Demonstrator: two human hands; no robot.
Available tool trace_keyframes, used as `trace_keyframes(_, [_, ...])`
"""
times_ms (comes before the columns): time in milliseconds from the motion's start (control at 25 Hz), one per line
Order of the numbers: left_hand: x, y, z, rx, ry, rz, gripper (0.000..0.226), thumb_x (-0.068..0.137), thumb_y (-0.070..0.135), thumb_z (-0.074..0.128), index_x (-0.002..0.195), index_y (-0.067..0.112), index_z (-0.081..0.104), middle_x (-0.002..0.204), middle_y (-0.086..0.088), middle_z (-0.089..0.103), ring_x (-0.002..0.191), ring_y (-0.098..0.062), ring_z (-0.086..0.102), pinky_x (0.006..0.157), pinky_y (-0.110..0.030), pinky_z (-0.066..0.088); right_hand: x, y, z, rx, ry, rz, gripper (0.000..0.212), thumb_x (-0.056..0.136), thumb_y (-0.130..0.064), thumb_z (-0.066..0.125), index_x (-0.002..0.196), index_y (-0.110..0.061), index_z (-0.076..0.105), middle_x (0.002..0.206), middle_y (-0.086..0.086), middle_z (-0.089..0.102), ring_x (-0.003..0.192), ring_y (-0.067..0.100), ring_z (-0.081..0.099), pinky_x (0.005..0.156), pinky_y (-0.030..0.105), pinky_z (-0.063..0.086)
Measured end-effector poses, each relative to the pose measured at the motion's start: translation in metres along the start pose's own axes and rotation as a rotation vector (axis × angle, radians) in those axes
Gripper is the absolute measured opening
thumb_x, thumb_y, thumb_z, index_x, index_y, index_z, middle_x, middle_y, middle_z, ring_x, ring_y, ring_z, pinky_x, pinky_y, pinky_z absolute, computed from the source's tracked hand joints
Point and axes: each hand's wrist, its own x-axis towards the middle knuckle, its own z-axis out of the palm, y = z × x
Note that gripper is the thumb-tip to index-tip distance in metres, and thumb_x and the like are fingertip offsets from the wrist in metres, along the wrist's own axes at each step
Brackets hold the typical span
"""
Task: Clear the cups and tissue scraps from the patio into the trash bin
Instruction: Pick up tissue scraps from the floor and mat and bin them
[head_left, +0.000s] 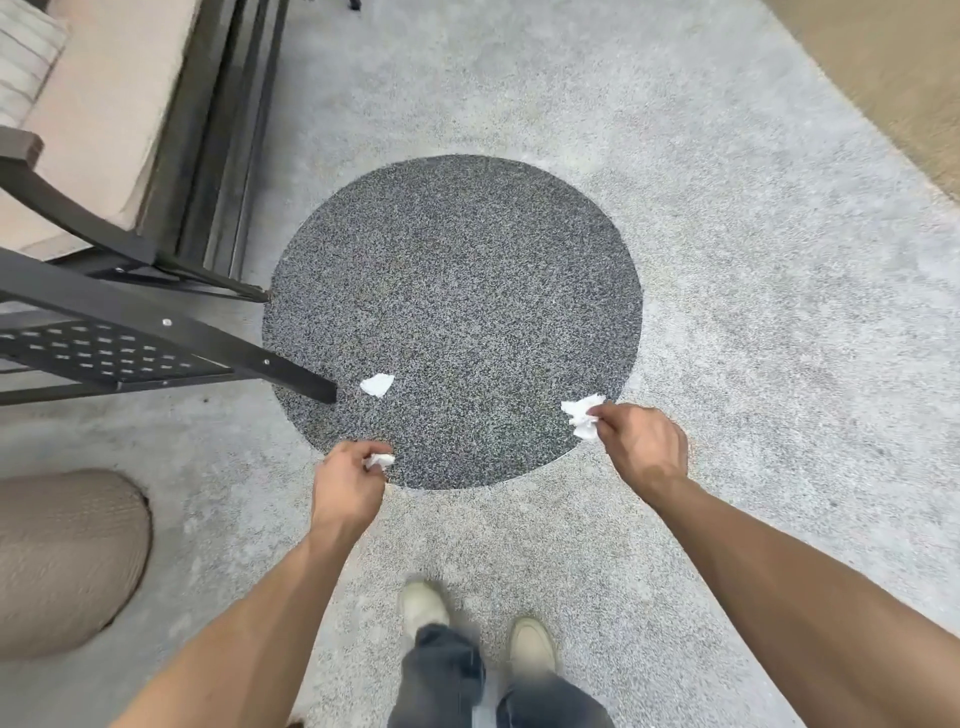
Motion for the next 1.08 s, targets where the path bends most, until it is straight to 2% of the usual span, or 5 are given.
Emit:
trace_keyframes(240, [0.086,-0.022,-0.017,0.004,-0.027,-0.066,0.032,0.092,0.004,0.055,0.113,0.023,0.069,0.125,-0.007,0.060,0.067,-0.013,0.060,0.045,-0.015,0.041,0.086,-0.048,0.016,-0.068,0.007,-0.124,0.018,0.097,-0.030,0.049,0.105,-0.032,0.065,0.054,-0.012,0.042,0.054,0.009,0.042,0.047,0.019,0.024])
trace_keyframes(400, [0.154,-0.036,-0.033,-0.037,-0.057,-0.106,0.035,0.092,0.005,0.056,0.118,0.026,0.066,0.124,-0.003,0.059,0.060,-0.008,0.059,0.038,-0.011,0.038,0.145,-0.113,0.040,-0.115,-0.063,-0.163,0.020,0.097,-0.035,0.046,0.108,-0.032,0.062,0.058,-0.010,0.040,0.077,0.019,0.046,0.058,0.024,0.032])
trace_keyframes(680, [0.267,-0.085,-0.034,-0.078,-0.102,-0.159,0.037,0.091,0.004,0.059,0.116,0.031,0.065,0.116,0.003,0.060,0.075,-0.002,0.060,0.060,-0.006,0.045,0.254,-0.249,0.121,-0.070,-0.178,-0.296,0.018,0.097,-0.023,0.048,0.107,-0.027,0.063,0.057,-0.011,0.050,0.039,-0.002,0.045,0.034,0.012,0.025])
trace_keyframes(880, [0.338,-0.124,0.016,-0.066,-0.104,-0.261,0.029,0.091,0.008,0.059,0.112,0.028,0.066,0.118,0.000,0.059,0.089,-0.012,0.062,0.081,-0.026,0.055,0.327,-0.279,0.197,-0.067,-0.273,-0.400,0.024,0.097,-0.022,0.048,0.118,-0.026,0.058,0.085,-0.004,0.056,0.055,0.002,0.050,0.047,0.020,0.043])
trace_keyframes(1080, [0.412,-0.170,0.117,-0.012,-0.096,-0.314,0.034,0.091,0.011,0.061,0.120,0.028,0.064,0.126,0.002,0.057,0.091,-0.004,0.050,0.086,-0.015,0.042,0.398,-0.263,0.303,-0.074,-0.335,-0.466,0.027,0.096,-0.019,0.048,0.120,-0.024,0.059,0.108,0.005,0.062,0.082,0.024,0.063,0.068,0.038,0.055])
